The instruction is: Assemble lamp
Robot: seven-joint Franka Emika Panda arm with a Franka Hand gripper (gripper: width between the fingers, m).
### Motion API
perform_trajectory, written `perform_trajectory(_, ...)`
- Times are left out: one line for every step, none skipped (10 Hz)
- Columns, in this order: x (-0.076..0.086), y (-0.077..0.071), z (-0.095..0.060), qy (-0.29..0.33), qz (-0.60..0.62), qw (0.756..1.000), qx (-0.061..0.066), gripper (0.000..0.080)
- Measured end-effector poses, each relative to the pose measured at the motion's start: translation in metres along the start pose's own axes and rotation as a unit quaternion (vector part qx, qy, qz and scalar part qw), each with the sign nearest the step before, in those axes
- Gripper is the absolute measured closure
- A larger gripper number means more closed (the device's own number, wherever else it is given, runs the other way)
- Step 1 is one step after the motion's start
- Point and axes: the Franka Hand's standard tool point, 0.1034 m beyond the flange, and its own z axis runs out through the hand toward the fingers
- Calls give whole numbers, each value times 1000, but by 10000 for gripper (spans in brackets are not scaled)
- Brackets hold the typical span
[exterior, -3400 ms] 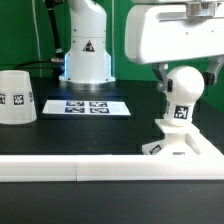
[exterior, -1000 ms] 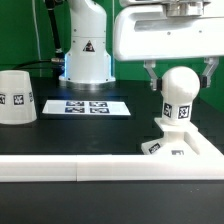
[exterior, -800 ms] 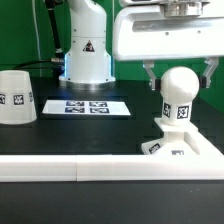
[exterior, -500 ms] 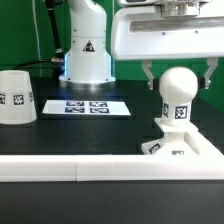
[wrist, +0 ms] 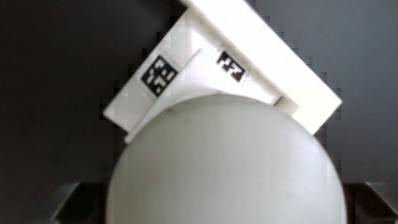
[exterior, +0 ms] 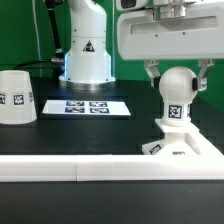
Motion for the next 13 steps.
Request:
perform_trajectory(0, -1, 0, -7, 37, 999, 2, 222)
perform_trajectory(0, -2, 1, -18, 101, 995, 9, 222)
perform_trajectory(1, -2, 1, -25, 145, 989, 13, 222)
perform_trajectory(2, -2, 1, -30, 176, 984, 17, 222)
perform_trajectory(4, -2, 1, -32, 188, 982, 20, 222)
perform_trajectory(3, -2, 1, -33, 190, 981, 20, 220)
perform_trajectory(3, -2, 1, -33, 186, 982, 20, 220)
perform_trajectory(3, -1, 2, -33, 157, 987, 18, 130)
perform_trajectory(0, -1, 1, -37, 110, 993, 6, 109)
perform_trajectory(-1, -1, 0, -35, 48, 998, 3, 109)
perform_trajectory(-1, -1, 0, -33, -34, 999, -3, 101)
perform_trajectory(-4, -1, 0, -31, -80, 996, -9, 101)
perform_trajectory(-3, 0, 0, -31, -108, 994, -7, 101)
